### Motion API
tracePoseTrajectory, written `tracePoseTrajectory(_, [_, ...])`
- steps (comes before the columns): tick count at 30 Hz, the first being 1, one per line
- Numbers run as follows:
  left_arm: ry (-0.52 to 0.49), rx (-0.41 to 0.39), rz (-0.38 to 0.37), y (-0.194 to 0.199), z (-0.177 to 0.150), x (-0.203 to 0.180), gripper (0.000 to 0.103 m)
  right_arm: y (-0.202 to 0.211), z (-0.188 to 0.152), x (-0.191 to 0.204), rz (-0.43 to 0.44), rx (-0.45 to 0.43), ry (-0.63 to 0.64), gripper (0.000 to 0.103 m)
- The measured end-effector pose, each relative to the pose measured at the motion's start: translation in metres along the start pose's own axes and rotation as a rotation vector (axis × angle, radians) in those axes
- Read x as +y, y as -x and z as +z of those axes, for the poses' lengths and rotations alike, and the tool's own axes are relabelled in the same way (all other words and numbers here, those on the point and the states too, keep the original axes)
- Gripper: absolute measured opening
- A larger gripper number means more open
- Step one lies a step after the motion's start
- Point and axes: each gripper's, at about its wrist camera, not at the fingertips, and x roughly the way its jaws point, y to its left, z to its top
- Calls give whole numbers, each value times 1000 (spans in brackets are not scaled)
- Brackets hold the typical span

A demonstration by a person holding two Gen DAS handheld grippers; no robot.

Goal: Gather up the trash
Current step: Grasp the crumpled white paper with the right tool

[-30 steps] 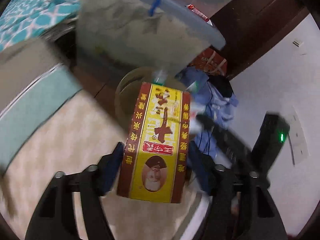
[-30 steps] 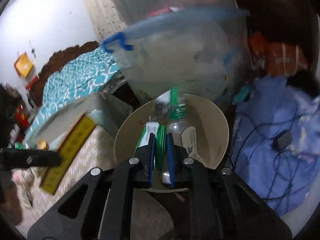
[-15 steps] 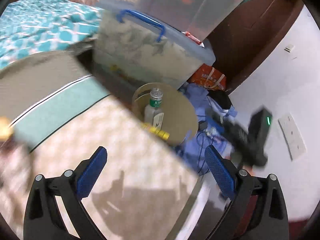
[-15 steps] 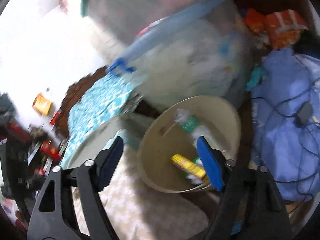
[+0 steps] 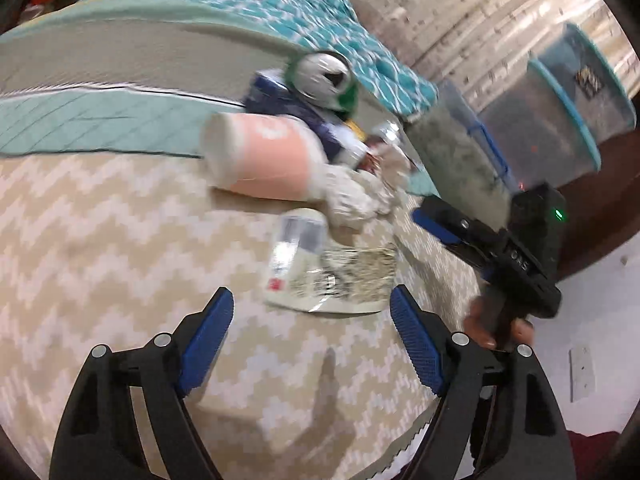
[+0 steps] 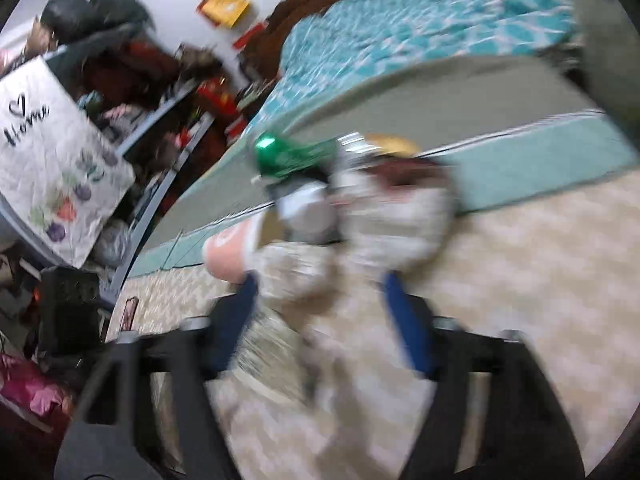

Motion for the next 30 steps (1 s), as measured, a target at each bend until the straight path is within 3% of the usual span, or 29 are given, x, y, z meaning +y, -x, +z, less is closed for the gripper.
tracePoseTrajectory(3, [18, -3, -5, 6, -1, 9, 86, -38, 6, 18, -62, 40, 46, 86])
tracePoseTrajectory(5, [18, 5, -8, 4, -2, 9, 87, -54, 3, 22, -100, 96, 79, 53])
tracePoseTrajectory(7, [4, 15, -28, 4, -6, 6, 87, -44, -4, 20, -82, 88, 89, 48])
tracePoseTrajectory(13, [-17, 69, -120, -2, -23, -4, 87, 7, -47, -12, -40, 46, -42, 47])
tracePoseTrajectory(17, [9, 92, -154, -13, -34, -4, 90, 27, -80, -18, 65, 22, -186, 47])
tracePoseTrajectory(20, [14, 99, -141, -13, -35, -7, 90, 16, -99, -3, 208, 77, -215, 47])
tracePoseTrajectory(23, [25, 77, -143, -9, -31, -9, 91, 17, -103, -1, 279, 55, -237, 47])
tracePoseTrajectory(30, [47, 42, -130, 11, -30, -1, 91, 48, -100, -34, 180, -70, -273, 47])
